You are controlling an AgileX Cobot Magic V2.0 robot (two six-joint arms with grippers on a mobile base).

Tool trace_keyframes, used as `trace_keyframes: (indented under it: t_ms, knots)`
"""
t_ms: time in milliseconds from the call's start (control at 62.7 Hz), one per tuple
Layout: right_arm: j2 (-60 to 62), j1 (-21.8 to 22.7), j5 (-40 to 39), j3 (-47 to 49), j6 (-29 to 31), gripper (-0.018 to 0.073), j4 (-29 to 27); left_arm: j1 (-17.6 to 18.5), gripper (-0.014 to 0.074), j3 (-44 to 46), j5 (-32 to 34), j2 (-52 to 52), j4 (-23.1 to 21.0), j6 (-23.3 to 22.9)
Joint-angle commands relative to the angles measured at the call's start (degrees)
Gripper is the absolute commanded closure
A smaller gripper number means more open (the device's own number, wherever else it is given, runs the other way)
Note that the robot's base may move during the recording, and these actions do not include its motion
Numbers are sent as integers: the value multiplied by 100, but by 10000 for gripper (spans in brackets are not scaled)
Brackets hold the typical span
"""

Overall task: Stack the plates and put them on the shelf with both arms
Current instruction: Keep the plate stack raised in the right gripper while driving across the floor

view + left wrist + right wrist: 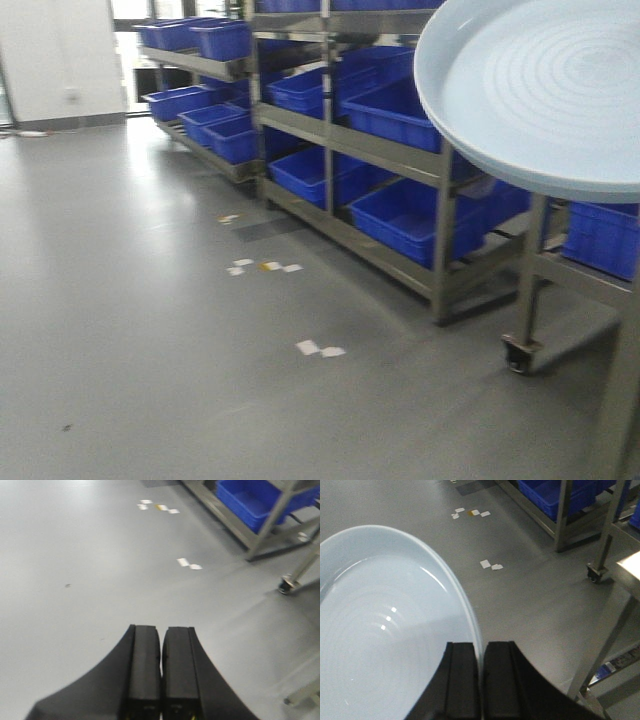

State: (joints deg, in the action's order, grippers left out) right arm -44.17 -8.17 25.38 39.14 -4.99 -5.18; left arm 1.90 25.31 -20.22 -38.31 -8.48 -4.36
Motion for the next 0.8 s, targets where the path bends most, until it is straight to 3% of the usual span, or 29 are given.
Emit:
trace_keyframes:
  t_ms: [0,781]
  knots:
    - [28,39,-537,162,22,503,-33,29,506,159,443,12,-31,-30]
    - [28,39,-537,162,22,503,-33,29,506,159,443,12,-31,-30]
